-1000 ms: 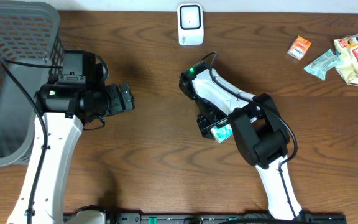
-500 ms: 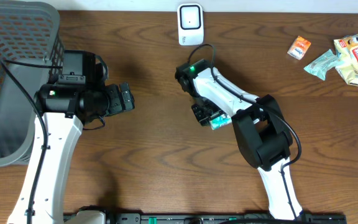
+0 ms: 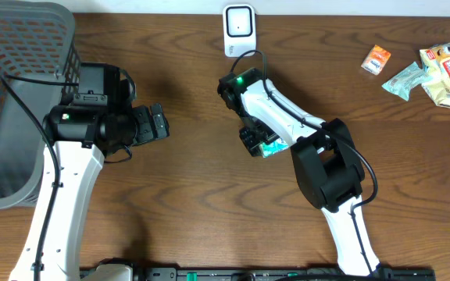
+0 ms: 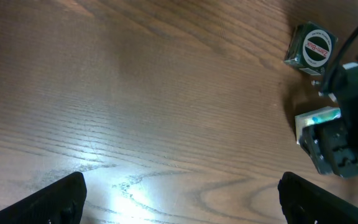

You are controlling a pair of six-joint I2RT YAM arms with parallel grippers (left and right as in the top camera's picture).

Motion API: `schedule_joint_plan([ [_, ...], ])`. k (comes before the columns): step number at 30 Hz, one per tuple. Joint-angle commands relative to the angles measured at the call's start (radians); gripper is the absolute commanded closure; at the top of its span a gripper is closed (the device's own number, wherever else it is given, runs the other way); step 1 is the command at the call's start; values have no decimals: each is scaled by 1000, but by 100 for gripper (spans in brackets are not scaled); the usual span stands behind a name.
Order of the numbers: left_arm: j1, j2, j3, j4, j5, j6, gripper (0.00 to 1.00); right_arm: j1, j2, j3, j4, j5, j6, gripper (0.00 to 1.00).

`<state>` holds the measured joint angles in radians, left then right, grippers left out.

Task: Scan the item barcode

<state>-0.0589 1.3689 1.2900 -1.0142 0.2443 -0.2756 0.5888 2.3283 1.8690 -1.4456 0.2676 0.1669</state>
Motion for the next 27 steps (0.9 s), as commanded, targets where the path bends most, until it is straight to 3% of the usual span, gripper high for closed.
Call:
schedule_joint_plan([
  [1, 5, 0, 3, -2, -6, 10, 2, 1, 17, 31, -38, 18, 31, 23],
  [3, 5, 0, 3, -2, -6, 10, 3, 1, 17, 31, -35, -29, 47, 18],
  [5, 5, 0, 3, -2, -6, 10, 2, 2, 17, 31, -10, -126, 46, 1],
  [11, 5, 0, 3, -2, -6, 10, 2, 2, 17, 31, 101, -461, 37, 1],
  [12, 5, 0, 3, -2, -6, 10, 2, 2, 17, 31, 127, -472, 39, 7],
  [14, 5, 0, 3, -2, -6, 10, 2, 2, 17, 31, 167, -497, 73, 34],
  [16, 5, 0, 3, -2, -6, 10, 2, -1, 17, 31, 189, -497, 140, 46],
  [19, 5, 0, 3, -2, -6, 10, 2, -14, 17, 33, 212, -491, 193, 51],
  [22, 5, 0, 3, -2, -6, 10, 2, -33, 17, 34, 208, -445, 203, 69],
  [27, 5, 0, 3, -2, -6, 10, 2, -70, 17, 53, 162, -412, 138, 68],
])
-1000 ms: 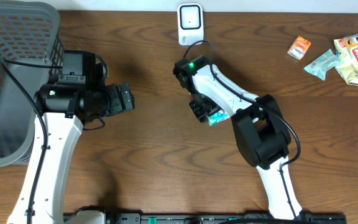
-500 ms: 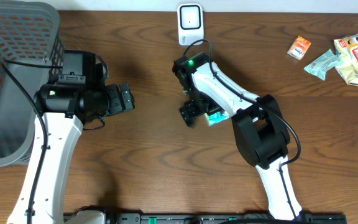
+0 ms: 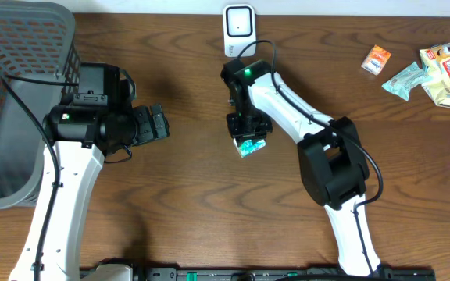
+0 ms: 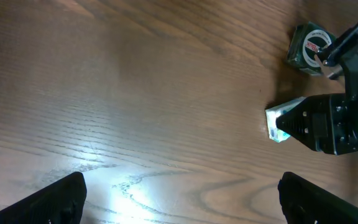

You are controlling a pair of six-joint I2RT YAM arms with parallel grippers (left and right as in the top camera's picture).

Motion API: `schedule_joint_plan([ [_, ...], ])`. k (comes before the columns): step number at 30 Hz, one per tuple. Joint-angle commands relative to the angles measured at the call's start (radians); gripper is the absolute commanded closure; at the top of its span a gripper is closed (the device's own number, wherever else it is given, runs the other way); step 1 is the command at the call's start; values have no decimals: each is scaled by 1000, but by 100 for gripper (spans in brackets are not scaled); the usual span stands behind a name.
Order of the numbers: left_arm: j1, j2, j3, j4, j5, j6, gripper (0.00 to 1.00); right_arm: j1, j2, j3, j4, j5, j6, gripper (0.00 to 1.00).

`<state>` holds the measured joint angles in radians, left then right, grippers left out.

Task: Scan the item barcode

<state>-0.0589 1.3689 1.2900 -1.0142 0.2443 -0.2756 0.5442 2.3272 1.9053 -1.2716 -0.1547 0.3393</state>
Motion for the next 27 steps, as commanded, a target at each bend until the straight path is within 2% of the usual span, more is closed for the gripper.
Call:
schedule_joint_plan([
  [1, 5, 0, 3, -2, -6, 10, 2, -32, 18, 26, -25, 10, -76, 69],
  [2, 5, 0, 3, -2, -6, 10, 2, -40, 18, 37, -39, 10, -124, 75],
  [3, 5, 0, 3, -2, -6, 10, 2, -47, 18, 48, -53, 10, -163, 91],
  [4, 5, 0, 3, -2, -6, 10, 2, -51, 18, 56, -61, 10, -188, 99],
  [11, 5, 0, 3, -2, -6, 10, 2, -54, 18, 114, -137, 24, -403, 99],
  [14, 5, 0, 3, -2, -6, 10, 2, -45, 18, 137, -167, 143, -436, 99],
  [16, 5, 0, 3, -2, -6, 10, 2, -39, 18, 151, -180, 267, -389, 99],
  [18, 5, 0, 3, -2, -6, 10, 2, -35, 18, 169, -179, 306, -285, 99],
  [24, 5, 0, 3, -2, -6, 10, 2, -35, 18, 173, -93, 177, 24, 98],
  [27, 5, 0, 3, -2, -6, 10, 2, -34, 18, 173, -45, 178, 129, 88],
])
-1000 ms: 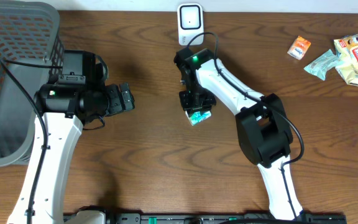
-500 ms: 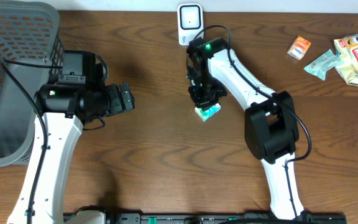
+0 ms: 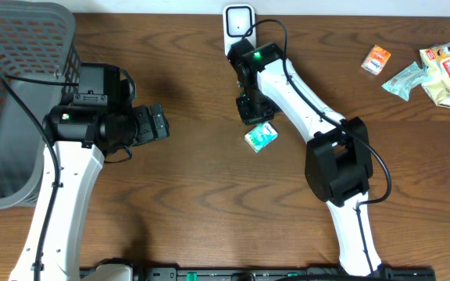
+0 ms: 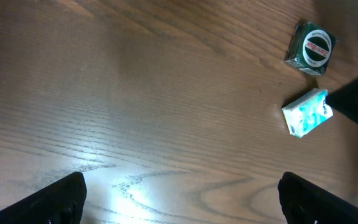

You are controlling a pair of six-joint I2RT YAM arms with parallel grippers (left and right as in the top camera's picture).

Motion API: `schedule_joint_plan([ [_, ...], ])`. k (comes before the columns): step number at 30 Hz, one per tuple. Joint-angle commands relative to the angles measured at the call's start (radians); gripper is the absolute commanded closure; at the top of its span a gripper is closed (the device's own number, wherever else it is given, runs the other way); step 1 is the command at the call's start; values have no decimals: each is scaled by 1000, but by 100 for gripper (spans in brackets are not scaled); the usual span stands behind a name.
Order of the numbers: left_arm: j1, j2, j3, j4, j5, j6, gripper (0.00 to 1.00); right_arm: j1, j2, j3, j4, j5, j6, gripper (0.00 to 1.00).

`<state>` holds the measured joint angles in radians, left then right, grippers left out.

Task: Scan the item barcode

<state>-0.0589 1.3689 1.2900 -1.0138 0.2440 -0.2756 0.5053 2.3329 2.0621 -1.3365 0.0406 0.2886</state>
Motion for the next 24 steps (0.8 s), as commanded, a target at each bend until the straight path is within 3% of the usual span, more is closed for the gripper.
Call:
schedule_joint_plan([
  [1, 5, 0, 3, -2, -6, 10, 2, 6, 13, 16, 35, -17, 218, 79],
  [3, 5, 0, 3, -2, -6, 10, 2, 9, 13, 8, 59, -17, 269, 56],
  [4, 5, 0, 3, -2, -6, 10, 2, 12, 13, 3, 68, -17, 280, 50],
  [5, 5, 0, 3, -2, -6, 10, 2, 14, 13, 2, 68, -16, 283, 36],
  [6, 5, 0, 3, -2, -6, 10, 2, 15, 13, -1, 69, -16, 283, 32],
  [19, 5, 0, 3, -2, -6, 10, 2, 24, 13, -159, 116, 62, 527, 37],
  [24, 5, 0, 3, -2, -6, 10, 2, 32, 13, -210, 165, 58, 526, 56],
])
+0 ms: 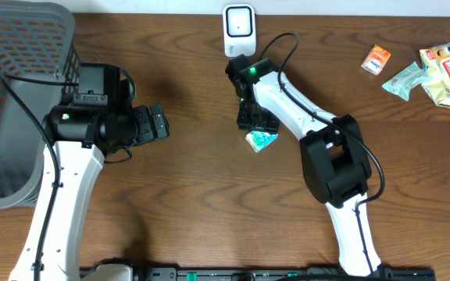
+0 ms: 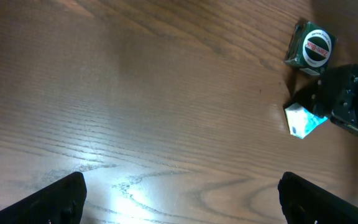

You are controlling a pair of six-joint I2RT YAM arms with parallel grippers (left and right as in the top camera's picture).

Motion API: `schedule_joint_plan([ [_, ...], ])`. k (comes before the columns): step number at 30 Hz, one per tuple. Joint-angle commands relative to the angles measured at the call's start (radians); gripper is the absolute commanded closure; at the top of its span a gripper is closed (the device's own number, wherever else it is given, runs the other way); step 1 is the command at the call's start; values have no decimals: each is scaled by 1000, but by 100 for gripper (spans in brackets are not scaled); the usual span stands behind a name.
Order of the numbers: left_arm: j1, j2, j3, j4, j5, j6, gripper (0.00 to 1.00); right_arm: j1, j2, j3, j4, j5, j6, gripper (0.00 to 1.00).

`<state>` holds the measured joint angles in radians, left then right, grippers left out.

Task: Scan the item barcode

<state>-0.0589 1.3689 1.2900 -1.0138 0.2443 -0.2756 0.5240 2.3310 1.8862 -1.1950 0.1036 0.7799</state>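
A small teal-and-white packet (image 1: 263, 140) lies on the wooden table (image 1: 186, 203). My right gripper (image 1: 257, 127) is down on its far end and covers part of it; its jaws do not show clearly. From the left wrist the packet (image 2: 299, 121) sticks out from under the dark right gripper (image 2: 331, 106). The white scanner (image 1: 239, 30) stands at the table's back edge and appears as a green box with a round label (image 2: 311, 47). Further left, my left gripper (image 1: 159, 123) hangs open over bare wood, fingertips (image 2: 61, 198) wide apart.
A grey mesh basket (image 1: 22, 101) fills the left side. Several snack packets (image 1: 444, 74) and a small orange one (image 1: 378, 59) lie at the back right. The right arm's cable loops beside the scanner.
The right gripper was above and apart from the packet lying on the table; now it is lower and partly covers the packet's far end. The packet has shifted slightly. The left arm has not moved.
The right gripper first held the packet low at mid-table. Then it had it nearer the scanner, still in the jaws. Then the packet lay free on the table with the gripper apart from it. Now the gripper is down on the packet again.
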Motion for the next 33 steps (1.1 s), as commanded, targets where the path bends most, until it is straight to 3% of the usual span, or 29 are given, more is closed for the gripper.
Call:
schedule_joint_plan([
  [1, 5, 0, 3, -2, -6, 10, 2, 14, 14, -35, 25, -2, 34, 62],
  [6, 5, 0, 3, -2, -6, 10, 2, 14, 14, -33, 24, -10, -14, 83],
  [8, 5, 0, 3, -2, -6, 10, 2, 11, 14, -23, 17, -29, -50, 98],
  [19, 5, 0, 3, -2, -6, 10, 2, -14, 14, 180, -58, -255, -494, 99],
  [26, 5, 0, 3, -2, -6, 10, 2, -22, 14, 258, -64, -723, -783, 99],
  [29, 5, 0, 3, -2, -6, 10, 2, -30, 14, 256, -51, -875, -846, 99],
  [33, 5, 0, 3, -2, -6, 10, 2, -33, 14, 230, -43, -900, -875, 99],
])
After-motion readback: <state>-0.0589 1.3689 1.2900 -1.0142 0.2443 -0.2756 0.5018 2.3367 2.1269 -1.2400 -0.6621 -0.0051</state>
